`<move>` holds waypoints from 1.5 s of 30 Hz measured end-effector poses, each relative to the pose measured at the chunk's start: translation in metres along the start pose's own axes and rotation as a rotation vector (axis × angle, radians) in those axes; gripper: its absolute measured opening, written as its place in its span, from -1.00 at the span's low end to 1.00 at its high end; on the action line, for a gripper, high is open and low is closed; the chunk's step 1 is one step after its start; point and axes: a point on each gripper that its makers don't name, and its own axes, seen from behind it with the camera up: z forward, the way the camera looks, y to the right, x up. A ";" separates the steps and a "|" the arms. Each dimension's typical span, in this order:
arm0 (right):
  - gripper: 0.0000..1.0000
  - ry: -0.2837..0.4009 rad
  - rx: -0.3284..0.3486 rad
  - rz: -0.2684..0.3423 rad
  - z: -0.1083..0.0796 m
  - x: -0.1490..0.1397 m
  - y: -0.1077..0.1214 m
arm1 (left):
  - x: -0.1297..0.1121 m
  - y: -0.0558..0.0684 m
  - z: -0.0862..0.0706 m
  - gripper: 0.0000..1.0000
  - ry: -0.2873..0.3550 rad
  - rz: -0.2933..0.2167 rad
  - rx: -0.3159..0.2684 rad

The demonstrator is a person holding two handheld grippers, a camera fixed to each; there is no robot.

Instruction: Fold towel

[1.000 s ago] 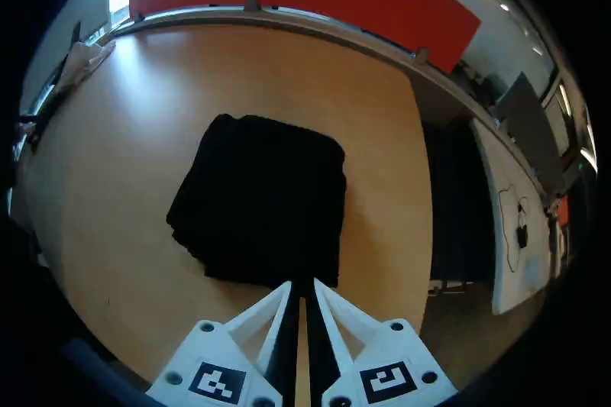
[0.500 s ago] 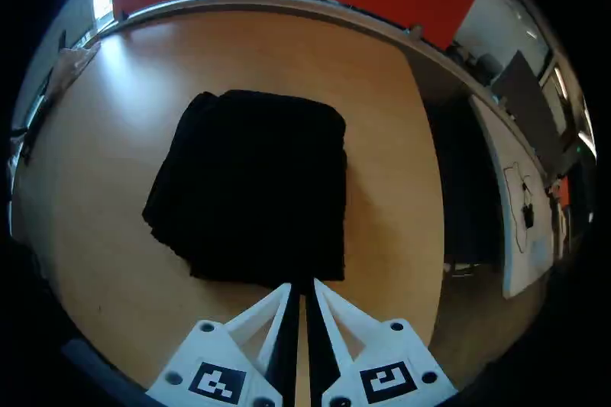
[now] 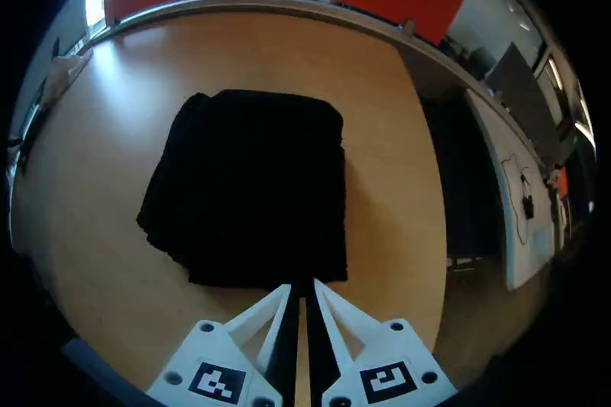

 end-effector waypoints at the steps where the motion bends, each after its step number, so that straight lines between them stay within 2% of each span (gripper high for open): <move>1: -0.89 0.003 -0.001 0.005 0.000 0.000 0.000 | 0.000 0.000 0.000 0.89 0.000 -0.001 0.000; 8: -0.83 0.022 -0.013 0.023 -0.003 0.000 0.000 | -0.001 -0.002 -0.001 0.89 0.001 -0.001 0.001; 18: -0.36 0.059 -0.068 0.038 -0.011 0.001 0.004 | 0.000 -0.003 -0.004 0.89 0.009 -0.004 -0.002; 22: 0.26 0.070 -0.087 0.045 -0.016 0.000 0.006 | 0.000 -0.004 -0.007 0.89 0.013 -0.005 -0.003; 28: 0.96 0.090 -0.082 0.055 -0.021 0.000 -0.001 | -0.001 -0.005 -0.009 0.89 0.016 -0.011 -0.005; 38: 1.00 0.128 -0.073 0.093 -0.029 0.007 -0.012 | -0.001 -0.007 -0.013 0.89 0.026 -0.019 -0.012; 45: 1.00 0.197 -0.080 0.151 -0.041 0.024 -0.019 | 0.003 -0.010 -0.016 0.89 0.038 -0.032 -0.016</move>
